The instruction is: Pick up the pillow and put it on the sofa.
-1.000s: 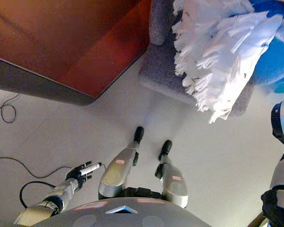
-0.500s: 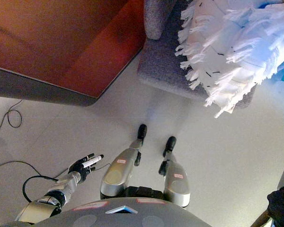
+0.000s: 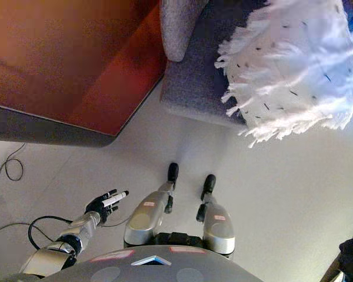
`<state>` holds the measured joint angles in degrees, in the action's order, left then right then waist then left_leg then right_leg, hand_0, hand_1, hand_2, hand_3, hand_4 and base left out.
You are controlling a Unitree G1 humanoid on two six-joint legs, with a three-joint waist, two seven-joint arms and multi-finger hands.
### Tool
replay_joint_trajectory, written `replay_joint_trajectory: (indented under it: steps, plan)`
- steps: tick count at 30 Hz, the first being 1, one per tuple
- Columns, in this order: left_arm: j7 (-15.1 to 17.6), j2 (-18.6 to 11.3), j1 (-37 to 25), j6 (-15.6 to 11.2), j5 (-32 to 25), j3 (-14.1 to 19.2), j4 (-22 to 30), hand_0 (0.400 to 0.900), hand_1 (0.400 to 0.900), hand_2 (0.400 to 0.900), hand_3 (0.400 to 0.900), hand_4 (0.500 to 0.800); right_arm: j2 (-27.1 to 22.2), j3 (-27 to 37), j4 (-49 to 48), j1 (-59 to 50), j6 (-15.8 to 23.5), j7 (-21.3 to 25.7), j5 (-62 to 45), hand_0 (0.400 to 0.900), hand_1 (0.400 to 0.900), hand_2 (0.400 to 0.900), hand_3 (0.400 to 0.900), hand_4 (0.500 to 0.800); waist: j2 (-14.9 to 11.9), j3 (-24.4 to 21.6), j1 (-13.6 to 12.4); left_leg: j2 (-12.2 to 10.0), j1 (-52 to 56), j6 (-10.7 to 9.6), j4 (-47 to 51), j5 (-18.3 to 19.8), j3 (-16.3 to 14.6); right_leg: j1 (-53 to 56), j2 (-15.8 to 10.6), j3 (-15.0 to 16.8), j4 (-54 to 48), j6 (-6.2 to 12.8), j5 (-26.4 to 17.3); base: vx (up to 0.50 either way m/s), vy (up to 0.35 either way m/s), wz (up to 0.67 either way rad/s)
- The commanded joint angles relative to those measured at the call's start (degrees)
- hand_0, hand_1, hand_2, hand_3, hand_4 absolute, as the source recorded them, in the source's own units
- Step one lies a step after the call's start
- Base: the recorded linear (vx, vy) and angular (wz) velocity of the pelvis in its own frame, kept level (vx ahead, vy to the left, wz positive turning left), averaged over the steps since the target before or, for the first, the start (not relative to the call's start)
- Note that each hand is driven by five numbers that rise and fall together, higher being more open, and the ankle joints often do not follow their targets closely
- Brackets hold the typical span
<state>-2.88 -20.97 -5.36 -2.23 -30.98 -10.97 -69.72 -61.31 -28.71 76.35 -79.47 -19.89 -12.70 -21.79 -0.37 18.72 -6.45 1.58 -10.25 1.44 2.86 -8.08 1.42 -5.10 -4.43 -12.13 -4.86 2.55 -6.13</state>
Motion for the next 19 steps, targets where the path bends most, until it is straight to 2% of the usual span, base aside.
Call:
replay_joint_trajectory:
  steps: [1,13,19]
  plan:
    - [1.19,-3.36,3.69,0.20,4.05,-0.61,-5.31,0.900,0.900,0.900,0.900,0.800,-7.15,-2.72,-2.52,1.25,2.49,-0.32,3.82,0.900,0.900,0.900,0.900,0.800,-2.97,-9.62,-0.14,-3.08,4.24,-4.04,2.14,4.18,-0.16,1.02,-0.64,-0.61,3.13,2.68,3.47,0.11,-0.080,-0.13]
    - [0.96,-2.53,5.98,-0.67,8.70,1.76,-8.89,0.900,0.900,0.900,0.900,0.800,-12.13,0.66,-2.35,8.25,2.19,-5.95,6.90,0.900,0.900,0.900,0.900,0.800,-5.50,-16.24,1.83,-4.05,8.93,-4.16,2.14,5.55,-1.73,5.22,0.74,1.75,2.46,2.51,3.94,0.06,-0.033,-0.13]
    - [0.84,-1.65,5.38,-1.05,9.63,3.08,-10.35,0.900,0.900,0.900,0.900,0.800,-13.73,7.34,-2.44,17.40,1.78,-9.33,7.52,0.900,0.900,0.900,0.900,0.800,-5.69,-17.65,3.51,-4.15,10.38,-4.26,2.14,5.84,-2.58,6.00,1.08,3.06,2.87,2.47,3.98,-0.02,0.003,-0.10]
